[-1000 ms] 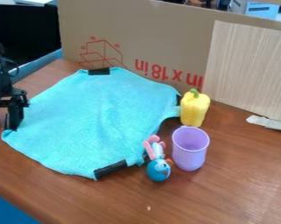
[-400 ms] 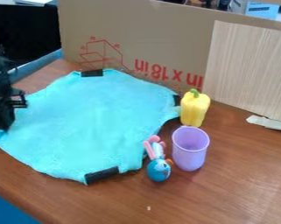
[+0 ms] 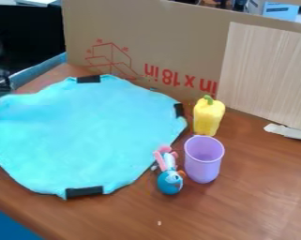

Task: Fold the blue cloth from bottom left to top right

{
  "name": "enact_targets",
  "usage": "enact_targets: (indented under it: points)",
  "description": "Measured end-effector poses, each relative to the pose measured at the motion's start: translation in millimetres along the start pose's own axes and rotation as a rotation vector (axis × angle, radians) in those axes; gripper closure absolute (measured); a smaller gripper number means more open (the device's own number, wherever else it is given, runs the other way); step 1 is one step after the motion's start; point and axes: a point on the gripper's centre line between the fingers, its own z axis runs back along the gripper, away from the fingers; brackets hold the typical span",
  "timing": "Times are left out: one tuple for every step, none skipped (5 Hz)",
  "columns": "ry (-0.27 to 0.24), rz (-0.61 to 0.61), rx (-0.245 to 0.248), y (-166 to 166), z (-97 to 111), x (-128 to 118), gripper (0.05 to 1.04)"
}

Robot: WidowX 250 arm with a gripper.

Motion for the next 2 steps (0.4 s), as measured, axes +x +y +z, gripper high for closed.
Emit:
enact_targets:
  points:
    - [0.028,-0.042,0.002,-7,0,-2,1.015]
    - [0.072,-0.088,-0.027,-41,2,-3,1.015]
